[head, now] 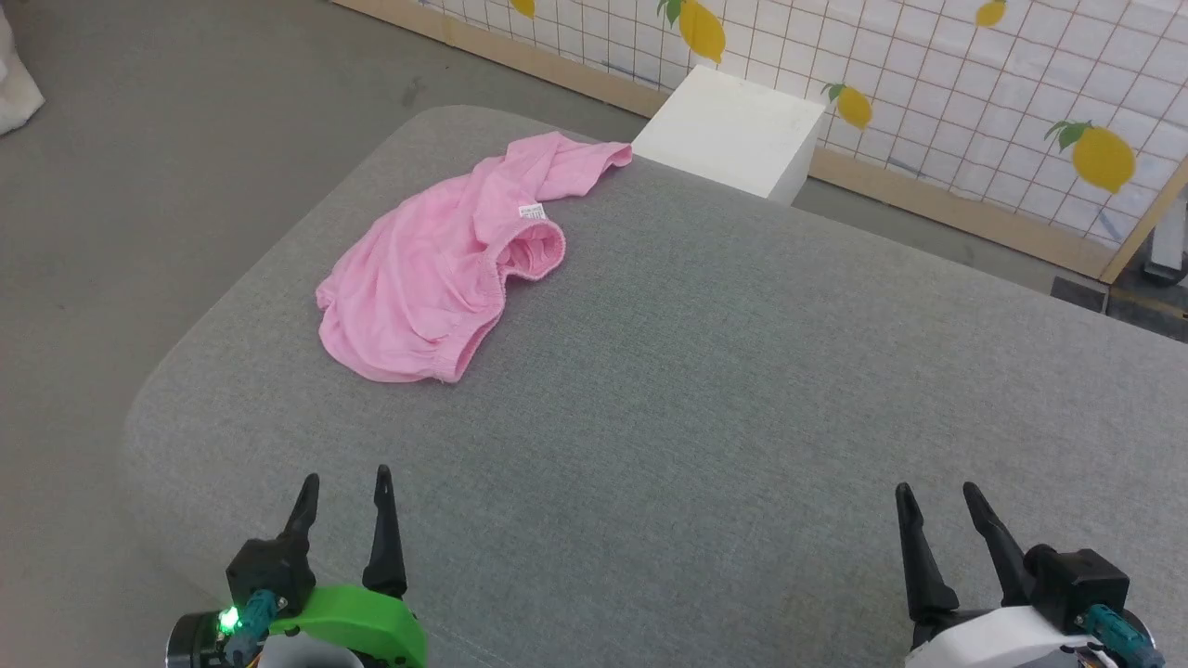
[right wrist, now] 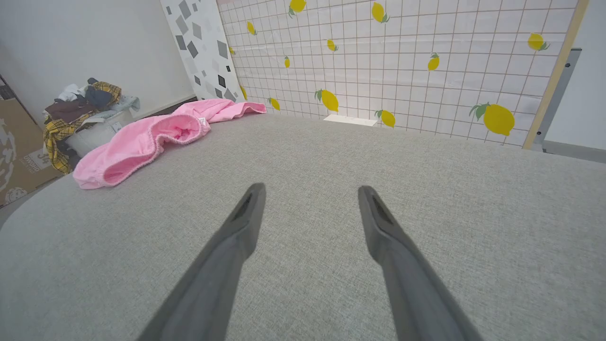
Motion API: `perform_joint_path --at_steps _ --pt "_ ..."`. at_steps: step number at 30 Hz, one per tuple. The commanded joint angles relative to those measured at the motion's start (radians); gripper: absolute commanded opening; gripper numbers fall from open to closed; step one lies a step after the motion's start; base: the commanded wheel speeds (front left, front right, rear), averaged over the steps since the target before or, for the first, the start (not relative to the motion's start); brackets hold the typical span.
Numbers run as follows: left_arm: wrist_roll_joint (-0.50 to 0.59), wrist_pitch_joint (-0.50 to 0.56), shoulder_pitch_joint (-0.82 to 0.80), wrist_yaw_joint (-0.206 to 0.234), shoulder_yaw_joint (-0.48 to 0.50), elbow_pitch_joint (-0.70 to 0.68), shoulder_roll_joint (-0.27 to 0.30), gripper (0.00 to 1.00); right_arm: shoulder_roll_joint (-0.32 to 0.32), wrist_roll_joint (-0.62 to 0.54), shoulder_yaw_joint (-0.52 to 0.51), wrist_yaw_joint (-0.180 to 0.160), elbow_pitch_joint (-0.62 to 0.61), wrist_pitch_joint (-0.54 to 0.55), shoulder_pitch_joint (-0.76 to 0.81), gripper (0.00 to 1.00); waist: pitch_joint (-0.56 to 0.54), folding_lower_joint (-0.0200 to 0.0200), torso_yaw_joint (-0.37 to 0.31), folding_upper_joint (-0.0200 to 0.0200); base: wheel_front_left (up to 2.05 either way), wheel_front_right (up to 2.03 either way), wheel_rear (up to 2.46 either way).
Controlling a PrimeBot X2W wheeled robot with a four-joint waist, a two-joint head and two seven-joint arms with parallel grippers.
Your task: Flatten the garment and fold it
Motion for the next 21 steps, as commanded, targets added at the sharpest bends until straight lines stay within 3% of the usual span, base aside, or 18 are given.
perform_joint_path --at_steps 1,7,11,14,15,21 --pt "0.006 -0.008 0.001 0.003 0.001 0.003 -0.002 1.0 0.0 0.0 -0.002 -0.002 0.004 -0.006 0.007 1.0 0.001 0.0 0.0 0.0082 0.0 0.0 0.0" --pt "-0.024 -0.008 -0.046 -0.026 0.017 0.029 0.011 1.0 0.0 -0.007 0.0 -0.002 0.007 -0.006 -0.007 1.0 0.021 0.0 -0.013 0.0082 0.0 0.0 0.0" --pt "-0.08 0.037 -0.177 -0.065 0.041 0.092 0.04 1.0 0.0 -0.032 -0.004 -0.002 0.002 -0.006 -0.023 1.0 0.061 0.0 -0.034 0.0082 0.0 0.0 0.0" --pt "-0.174 0.123 -0.325 -0.095 0.08 0.18 0.059 1.0 0.0 -0.062 -0.007 -0.002 0.0 -0.006 -0.044 1.0 0.108 0.0 -0.061 0.0082 0.0 0.0 0.0" --pt "-0.262 0.277 -0.515 -0.112 0.11 0.322 0.107 1.0 0.0 -0.108 -0.015 -0.002 -0.01 -0.002 -0.079 1.0 0.187 0.0 -0.112 0.0082 0.0 0.0 0.0" --pt "-0.346 0.483 -0.717 -0.109 0.141 0.525 0.157 1.0 0.0 -0.152 -0.043 -0.002 -0.058 0.029 -0.099 1.0 0.292 0.0 -0.189 0.0082 0.0 0.0 0.0"
